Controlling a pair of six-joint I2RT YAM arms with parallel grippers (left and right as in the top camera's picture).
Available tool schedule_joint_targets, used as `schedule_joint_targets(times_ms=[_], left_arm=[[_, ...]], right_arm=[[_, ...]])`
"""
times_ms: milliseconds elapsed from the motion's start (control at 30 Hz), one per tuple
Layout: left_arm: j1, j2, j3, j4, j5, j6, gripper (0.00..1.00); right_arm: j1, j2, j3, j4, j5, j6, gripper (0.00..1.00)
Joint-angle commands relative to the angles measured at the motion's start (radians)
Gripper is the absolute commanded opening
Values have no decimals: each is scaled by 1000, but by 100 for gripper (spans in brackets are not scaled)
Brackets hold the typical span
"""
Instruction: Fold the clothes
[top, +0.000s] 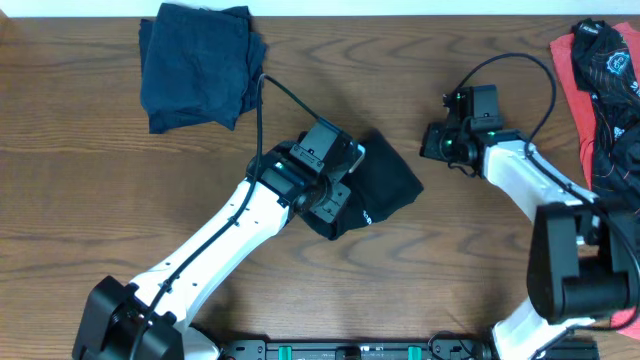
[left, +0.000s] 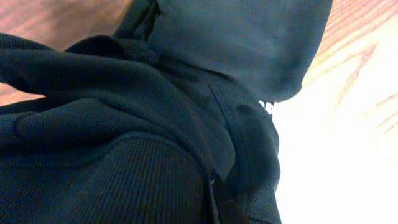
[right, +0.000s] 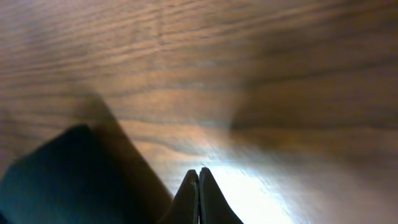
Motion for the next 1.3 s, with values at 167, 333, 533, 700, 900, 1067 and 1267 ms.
schedule_joint_targets(times_ms=[167,333,533,700,900,1067,1267], left_arm=[[3,-12,-5,14,32,-15,6],[3,-12,-5,56,108,-15,7],[3,-11,-5,105,244,-16,7],[3,11,-5,167,301,-32,13],[3,69,-5,231,330,-72,13],[1,119,-5,300,372,-105,13],[2,169,-5,354,384,-135,13]], right_arm=[[74,84,1,44,-49,46,1],[93,83,7,39,-60,71,1],[97,84,7,14,-60,72,1],[97,84,7,-5,-75,76,1],[106,84,7,-16,-75,76,1],[116,84,7,-14,-74,76,0],[115,84,7,-14,-74,76,1]])
